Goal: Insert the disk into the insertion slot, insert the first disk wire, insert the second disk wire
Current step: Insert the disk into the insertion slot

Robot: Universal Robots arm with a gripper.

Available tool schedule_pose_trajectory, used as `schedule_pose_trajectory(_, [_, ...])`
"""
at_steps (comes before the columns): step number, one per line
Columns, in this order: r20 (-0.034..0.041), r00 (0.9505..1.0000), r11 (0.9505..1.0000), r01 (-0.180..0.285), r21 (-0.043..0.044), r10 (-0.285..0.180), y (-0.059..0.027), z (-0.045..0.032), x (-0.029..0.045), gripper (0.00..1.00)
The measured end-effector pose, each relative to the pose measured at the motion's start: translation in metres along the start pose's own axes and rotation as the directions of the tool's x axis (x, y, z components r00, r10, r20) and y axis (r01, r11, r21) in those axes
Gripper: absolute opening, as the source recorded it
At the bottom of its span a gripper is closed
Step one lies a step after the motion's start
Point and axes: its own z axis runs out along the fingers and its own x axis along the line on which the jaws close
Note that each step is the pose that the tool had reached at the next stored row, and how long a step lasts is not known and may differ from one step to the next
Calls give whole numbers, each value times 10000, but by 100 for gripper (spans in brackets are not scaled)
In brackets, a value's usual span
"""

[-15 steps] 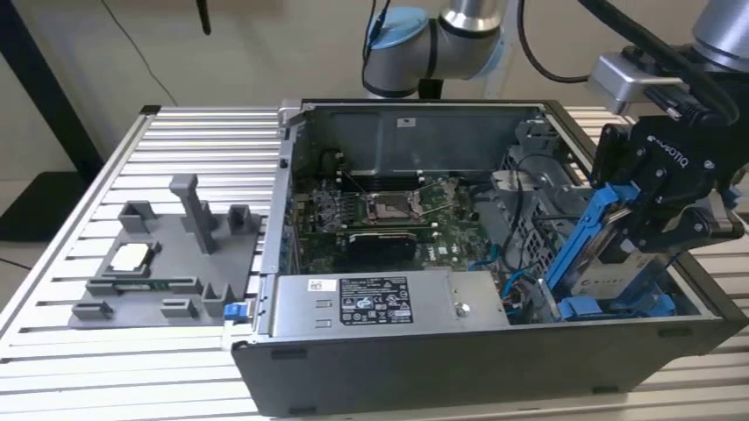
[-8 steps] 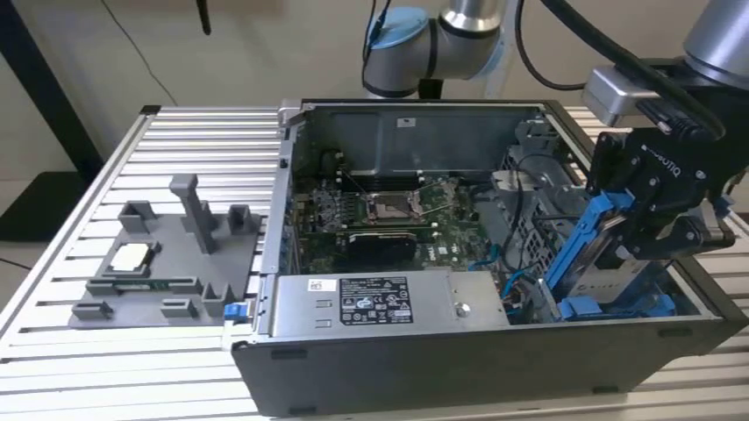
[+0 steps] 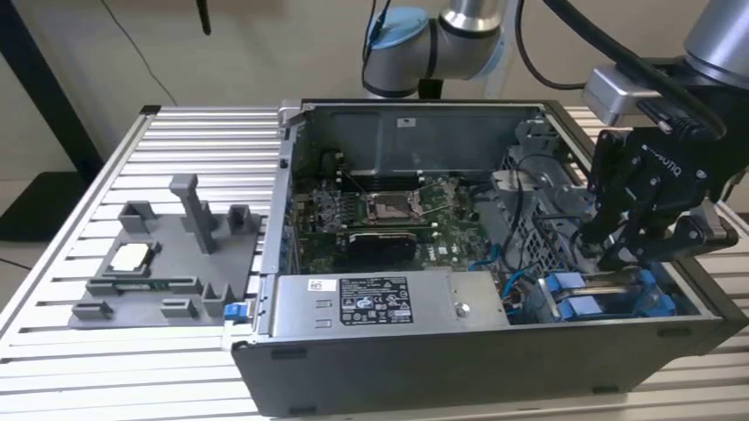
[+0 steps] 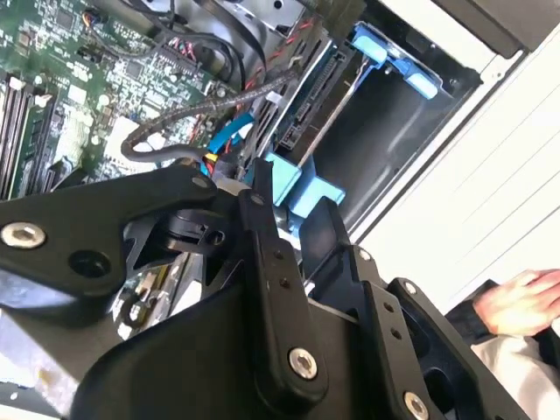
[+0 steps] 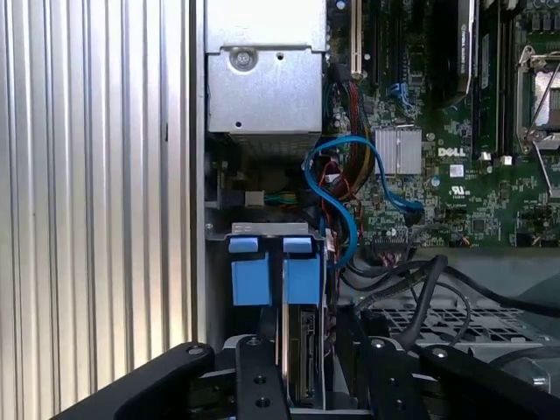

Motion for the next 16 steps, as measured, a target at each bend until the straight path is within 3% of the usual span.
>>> schedule_pose_trajectory(9, [-2, 10000, 10000, 0, -5, 0, 5, -117, 0, 40])
schedule_pose_trajectory(16, [-2, 10000, 10000, 0, -5, 0, 5, -135, 0, 40])
